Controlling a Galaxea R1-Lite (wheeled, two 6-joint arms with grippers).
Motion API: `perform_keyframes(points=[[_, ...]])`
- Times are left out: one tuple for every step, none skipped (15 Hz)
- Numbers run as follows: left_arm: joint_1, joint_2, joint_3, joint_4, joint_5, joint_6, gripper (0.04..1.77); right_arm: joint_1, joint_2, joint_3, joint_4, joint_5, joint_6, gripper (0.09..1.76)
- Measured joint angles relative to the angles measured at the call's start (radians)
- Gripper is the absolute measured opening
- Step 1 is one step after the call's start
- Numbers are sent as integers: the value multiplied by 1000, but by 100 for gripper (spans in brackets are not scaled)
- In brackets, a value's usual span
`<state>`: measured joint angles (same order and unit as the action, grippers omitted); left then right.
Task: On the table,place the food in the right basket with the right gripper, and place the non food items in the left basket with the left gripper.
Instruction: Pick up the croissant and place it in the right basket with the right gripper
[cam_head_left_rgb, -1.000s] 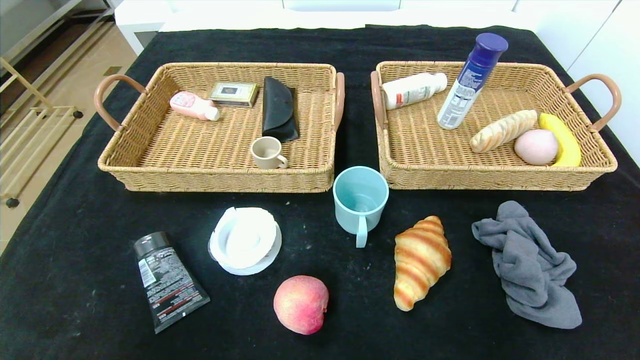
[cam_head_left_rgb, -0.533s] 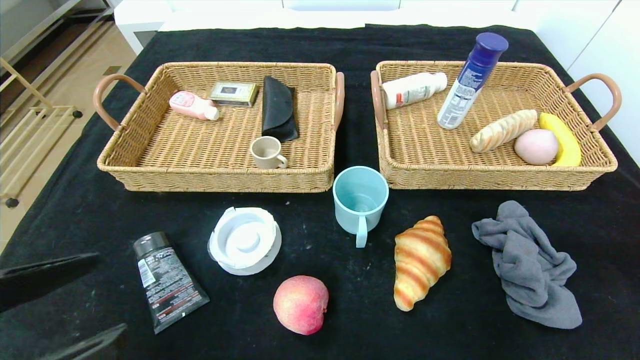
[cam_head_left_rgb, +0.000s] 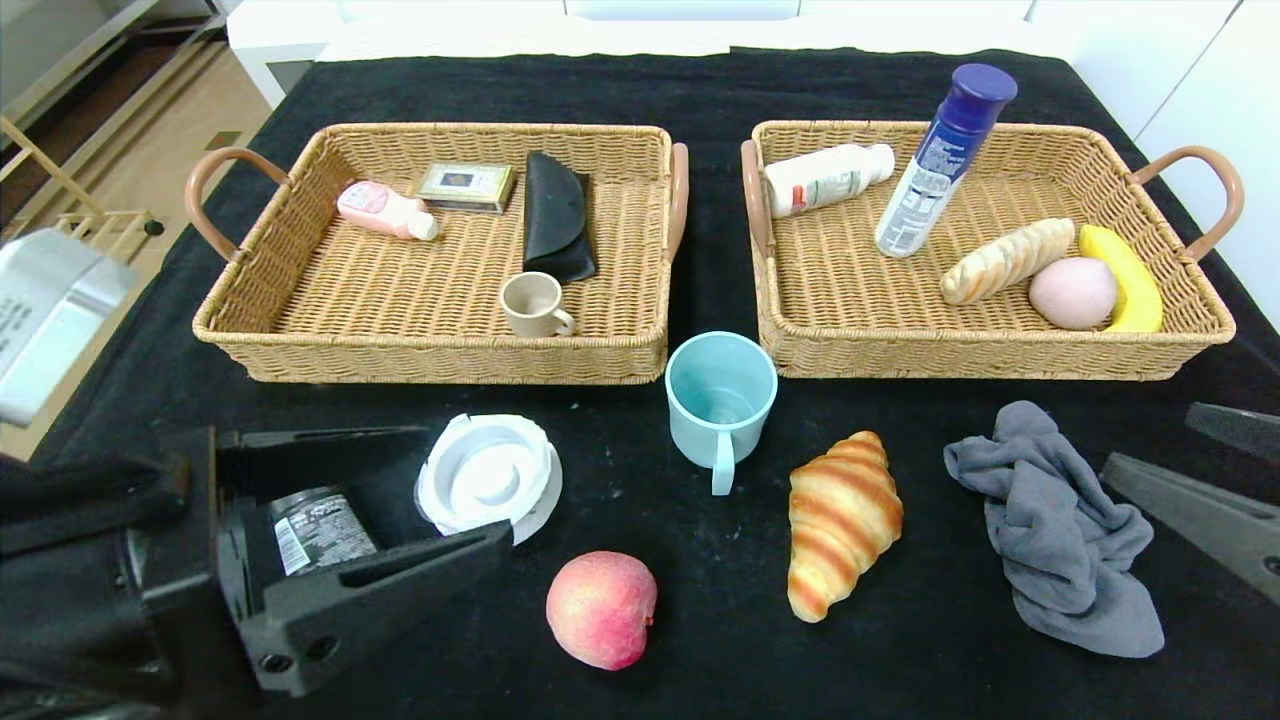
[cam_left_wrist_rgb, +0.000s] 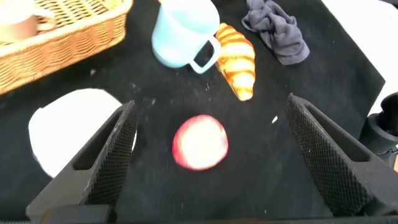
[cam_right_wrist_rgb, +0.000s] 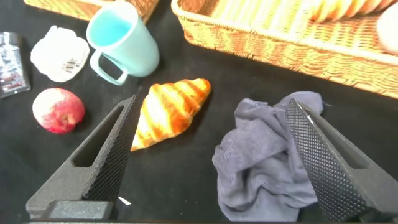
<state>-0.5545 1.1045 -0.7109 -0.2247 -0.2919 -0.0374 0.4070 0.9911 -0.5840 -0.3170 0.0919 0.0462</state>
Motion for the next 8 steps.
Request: perform_keyframes(points=[[-1, 18, -10, -1, 1, 0, 172, 6, 14, -7, 0, -7, 0, 171], [-1, 31, -14, -2, 3, 0, 172, 9, 23, -13, 0, -8, 0, 171], [-1, 39, -17, -4, 4, 0, 172, 10, 30, -16, 0, -9, 1, 171], [2, 43, -18, -3, 5, 0, 172, 11, 35, -19, 0, -9, 0, 171], [7, 45, -18, -4, 6, 0, 172, 11, 39, -20, 0, -9, 0, 171], [19, 46, -18, -5, 7, 1, 172, 11, 42, -20, 1, -8, 0, 171], [33, 47, -17, -7, 7, 1, 172, 11, 43, -20, 1, -8, 0, 171], [44, 48, -16, -7, 7, 2, 172, 11, 46, -20, 1, -11, 0, 171]])
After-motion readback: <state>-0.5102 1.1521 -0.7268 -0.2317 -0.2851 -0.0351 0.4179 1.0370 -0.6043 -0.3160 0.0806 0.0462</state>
